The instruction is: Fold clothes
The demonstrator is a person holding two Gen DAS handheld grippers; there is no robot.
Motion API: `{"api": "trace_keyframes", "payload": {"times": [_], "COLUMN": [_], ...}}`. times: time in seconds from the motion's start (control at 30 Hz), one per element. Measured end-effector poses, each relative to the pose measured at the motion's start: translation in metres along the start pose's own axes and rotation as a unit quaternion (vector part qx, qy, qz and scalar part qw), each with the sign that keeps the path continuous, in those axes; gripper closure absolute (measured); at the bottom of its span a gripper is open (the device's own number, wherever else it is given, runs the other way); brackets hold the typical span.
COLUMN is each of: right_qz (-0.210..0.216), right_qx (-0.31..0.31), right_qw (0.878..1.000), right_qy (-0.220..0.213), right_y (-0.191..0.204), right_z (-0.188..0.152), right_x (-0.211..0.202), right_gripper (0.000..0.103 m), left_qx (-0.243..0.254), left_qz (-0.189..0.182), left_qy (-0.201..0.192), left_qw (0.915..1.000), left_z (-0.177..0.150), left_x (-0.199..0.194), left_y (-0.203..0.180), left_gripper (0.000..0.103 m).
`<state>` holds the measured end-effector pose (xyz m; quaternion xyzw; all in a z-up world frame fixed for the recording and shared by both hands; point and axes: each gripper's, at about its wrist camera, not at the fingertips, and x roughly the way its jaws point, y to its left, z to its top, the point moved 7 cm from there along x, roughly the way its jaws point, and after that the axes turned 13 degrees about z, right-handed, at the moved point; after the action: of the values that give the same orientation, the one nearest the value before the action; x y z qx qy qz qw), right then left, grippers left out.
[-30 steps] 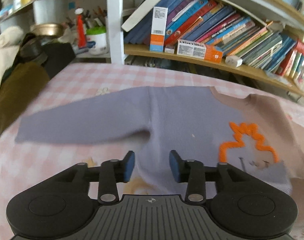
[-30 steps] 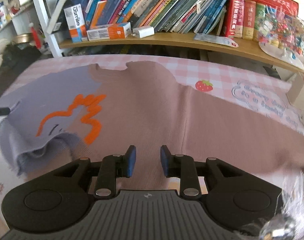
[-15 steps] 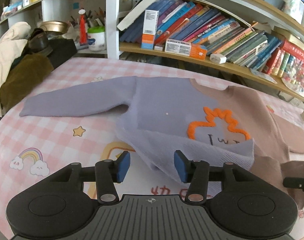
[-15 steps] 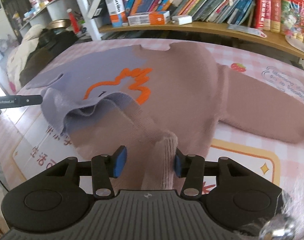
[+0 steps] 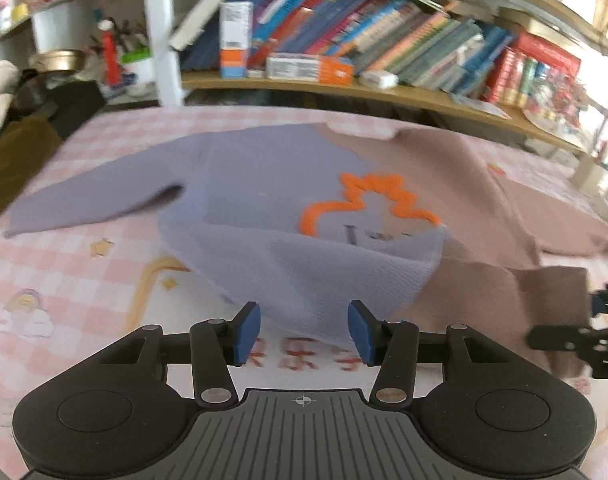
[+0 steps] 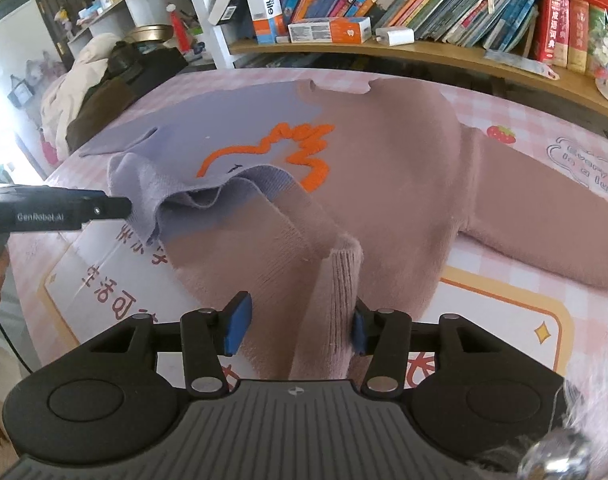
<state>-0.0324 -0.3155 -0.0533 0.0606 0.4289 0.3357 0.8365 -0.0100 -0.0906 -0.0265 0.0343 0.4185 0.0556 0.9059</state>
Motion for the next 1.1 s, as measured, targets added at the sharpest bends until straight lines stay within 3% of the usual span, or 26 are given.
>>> {"api": "trace_keyframes", "payload": {"times": [0.13, 0.33, 0.47, 0.53, 0.7, 0.77, 0.83, 0.87, 0.9, 1.1], "right_qz": [-0.004, -0.01, -0.017, -0.014, 0.0, 0.004, 0.005, 0.005, 0.004, -0.01], "right_qx": [0.008, 0.022, 0.03, 0.038, 0.047, 0.049, 0.049, 0.049, 0.05, 0.058], "right_qw": [1.0, 1.0, 0.999, 0.999, 0.999, 0.999, 0.999, 0.999, 0.999, 0.998], "right_qy": [-0.004, -0.013, -0.02, -0.017, -0.011, -0.012, -0.015, -0.016, -0.017, -0.025], "right_y": [-0.006, -0.017, -0.024, -0.027, -0.027, -0.026, -0.025, -0.024, -0.024, -0.023], "right_z": [-0.001, 0.0, 0.001, 0.0, -0.003, -0.003, -0.003, -0.003, -0.004, -0.005], "right_x": [-0.004, -0.01, -0.015, -0.015, -0.015, -0.016, -0.017, -0.018, -0.019, -0.026], "right_gripper": [0.056, 0.056, 0.065, 0.077, 0.09, 0.091, 0.092, 0.092, 0.092, 0.093], "left_qx": [-0.037, -0.142, -0.165, -0.17, -0.235, -0.251, -0.267, -0.272, -0.276, -0.295], "left_qz": [-0.044, -0.075, -0.066, -0.064, -0.077, -0.088, -0.101, -0.106, -0.108, -0.118], "left_qy": [0.027, 0.063, 0.073, 0.078, 0.099, 0.097, 0.093, 0.092, 0.091, 0.055], "left_qw": [0.998, 0.985, 0.9814, 0.9804, 0.9639, 0.959, 0.954, 0.952, 0.9505, 0.9464], "left_z": [-0.001, -0.003, -0.01, -0.013, -0.019, -0.02, -0.02, -0.019, -0.019, -0.005], "left_x": [0.004, 0.016, 0.021, 0.024, 0.037, 0.038, 0.039, 0.04, 0.041, 0.028], "left_y": [-0.008, 0.018, 0.024, 0.024, 0.025, 0.025, 0.026, 0.027, 0.028, 0.039], "left_gripper": [0.039, 0.036, 0.036, 0.036, 0.037, 0.041, 0.065, 0.086, 0.094, 0.099]}}
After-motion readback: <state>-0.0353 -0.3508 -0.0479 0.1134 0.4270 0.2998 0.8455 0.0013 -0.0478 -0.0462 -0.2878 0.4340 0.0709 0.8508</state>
